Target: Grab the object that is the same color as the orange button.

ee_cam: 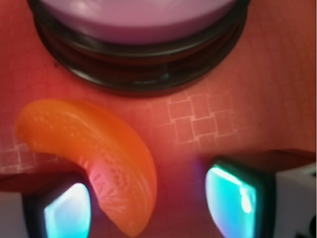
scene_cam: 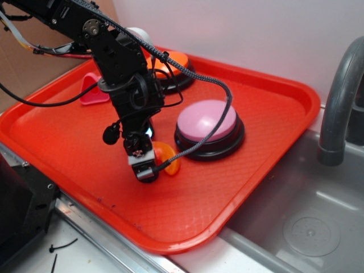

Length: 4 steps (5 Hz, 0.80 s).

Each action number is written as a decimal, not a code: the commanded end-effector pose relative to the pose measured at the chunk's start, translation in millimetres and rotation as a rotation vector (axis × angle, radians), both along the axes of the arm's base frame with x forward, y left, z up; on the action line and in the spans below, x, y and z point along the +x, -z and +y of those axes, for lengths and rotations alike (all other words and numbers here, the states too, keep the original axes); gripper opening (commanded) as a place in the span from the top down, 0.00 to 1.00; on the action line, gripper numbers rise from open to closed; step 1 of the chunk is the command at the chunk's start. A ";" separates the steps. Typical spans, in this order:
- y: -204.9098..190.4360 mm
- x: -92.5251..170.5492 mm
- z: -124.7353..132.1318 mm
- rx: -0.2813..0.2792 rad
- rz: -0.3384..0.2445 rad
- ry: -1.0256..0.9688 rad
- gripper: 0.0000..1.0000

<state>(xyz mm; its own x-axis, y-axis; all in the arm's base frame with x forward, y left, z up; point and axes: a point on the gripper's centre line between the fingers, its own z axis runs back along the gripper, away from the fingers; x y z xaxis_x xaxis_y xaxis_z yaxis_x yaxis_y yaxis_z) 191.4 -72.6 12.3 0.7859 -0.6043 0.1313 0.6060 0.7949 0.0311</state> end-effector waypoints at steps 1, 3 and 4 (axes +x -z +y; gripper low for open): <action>11.0 -5.6 -9.3 -0.013 -0.003 0.059 1.00; 8.6 -8.0 -12.6 -0.005 -0.011 0.071 1.00; -3.4 -15.0 -11.5 0.001 -0.016 0.062 1.00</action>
